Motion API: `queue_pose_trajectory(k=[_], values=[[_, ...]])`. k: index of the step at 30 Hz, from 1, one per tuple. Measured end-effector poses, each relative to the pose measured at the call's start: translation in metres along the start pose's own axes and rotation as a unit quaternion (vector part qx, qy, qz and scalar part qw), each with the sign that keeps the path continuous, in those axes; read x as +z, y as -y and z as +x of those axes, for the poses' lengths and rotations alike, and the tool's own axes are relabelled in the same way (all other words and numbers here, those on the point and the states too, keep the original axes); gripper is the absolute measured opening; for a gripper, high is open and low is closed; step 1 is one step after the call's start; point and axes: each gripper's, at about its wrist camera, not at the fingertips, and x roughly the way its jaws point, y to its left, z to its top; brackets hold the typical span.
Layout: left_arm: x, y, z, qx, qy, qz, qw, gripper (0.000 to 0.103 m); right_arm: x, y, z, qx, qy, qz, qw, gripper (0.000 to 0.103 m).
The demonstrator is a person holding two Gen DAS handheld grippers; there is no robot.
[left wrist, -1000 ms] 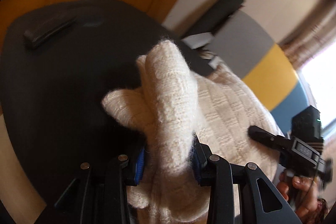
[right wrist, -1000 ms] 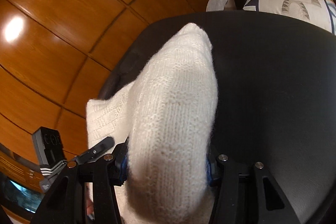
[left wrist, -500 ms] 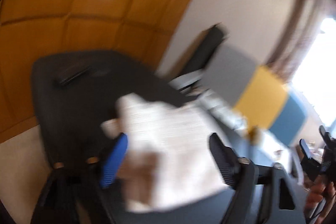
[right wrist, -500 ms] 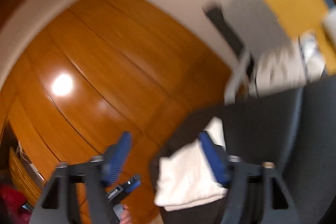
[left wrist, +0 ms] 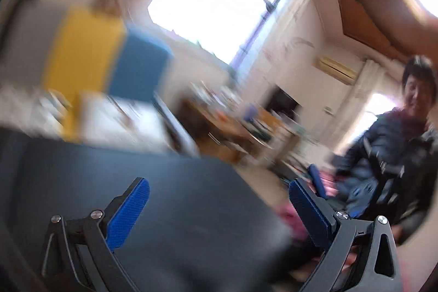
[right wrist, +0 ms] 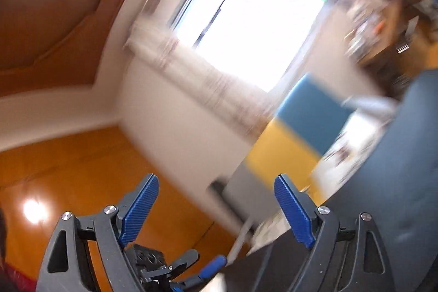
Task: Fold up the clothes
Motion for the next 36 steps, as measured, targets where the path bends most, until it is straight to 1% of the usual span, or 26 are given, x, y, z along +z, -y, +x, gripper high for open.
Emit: queue_pose_trajectory(k=[1,3,5,7,9,10,11,12,15,16,21,25,36], values=[[0.003,0.018,0.025,-0.033,-0.022,0.0,0.9992,0.103,0.011,0.006,-0.017,-0.014,0.022,0.008,1.0,0.089],[0.008,0.055,0.075,-0.097,-0.066,-0.001,0.9931,0.103,0.027,0.017,-0.046,-0.045,0.06,0.019,0.997,0.089],[0.001,0.069,0.111,-0.12,-0.102,-0.034,0.987,0.103,0.041,0.024,-0.068,-0.071,0.09,0.028,0.993,0.089],[-0.023,0.089,0.114,-0.139,-0.134,-0.062,0.9792,0.103,0.059,0.036,-0.089,-0.084,0.11,0.041,0.99,0.089],[-0.038,0.101,0.12,-0.158,-0.165,-0.093,0.969,0.103,0.077,0.046,-0.108,-0.094,0.13,0.054,0.986,0.089],[-0.043,0.107,0.121,-0.164,-0.174,-0.104,0.9653,0.103,0.082,0.047,-0.113,-0.09,0.136,0.06,0.985,0.089],[-0.052,0.122,0.115,-0.164,-0.178,-0.113,0.9635,0.103,0.086,0.048,-0.116,-0.088,0.14,0.064,0.984,0.089],[-0.053,0.126,0.121,-0.159,-0.178,-0.115,0.9643,0.103,0.089,0.049,-0.115,-0.092,0.14,0.061,0.984,0.089],[-0.054,0.128,0.126,-0.139,-0.167,-0.107,0.9702,0.103,0.095,0.051,-0.11,-0.104,0.139,0.052,0.983,0.089],[-0.054,0.127,0.126,-0.134,-0.163,-0.105,0.9718,0.103,0.092,0.053,-0.104,-0.104,0.134,0.053,0.984,0.089],[-0.052,0.107,0.122,-0.125,-0.151,-0.116,0.9737,0.103,0.077,0.06,-0.078,-0.107,0.112,0.057,0.986,0.089],[-0.048,0.091,0.113,-0.11,-0.141,-0.11,0.9778,0.103,0.071,0.068,-0.074,-0.11,0.105,0.069,0.986,0.089],[-0.054,0.079,0.107,-0.09,-0.149,-0.093,0.9802,0.103,0.064,0.076,-0.061,-0.114,0.085,0.093,0.985,0.089]])
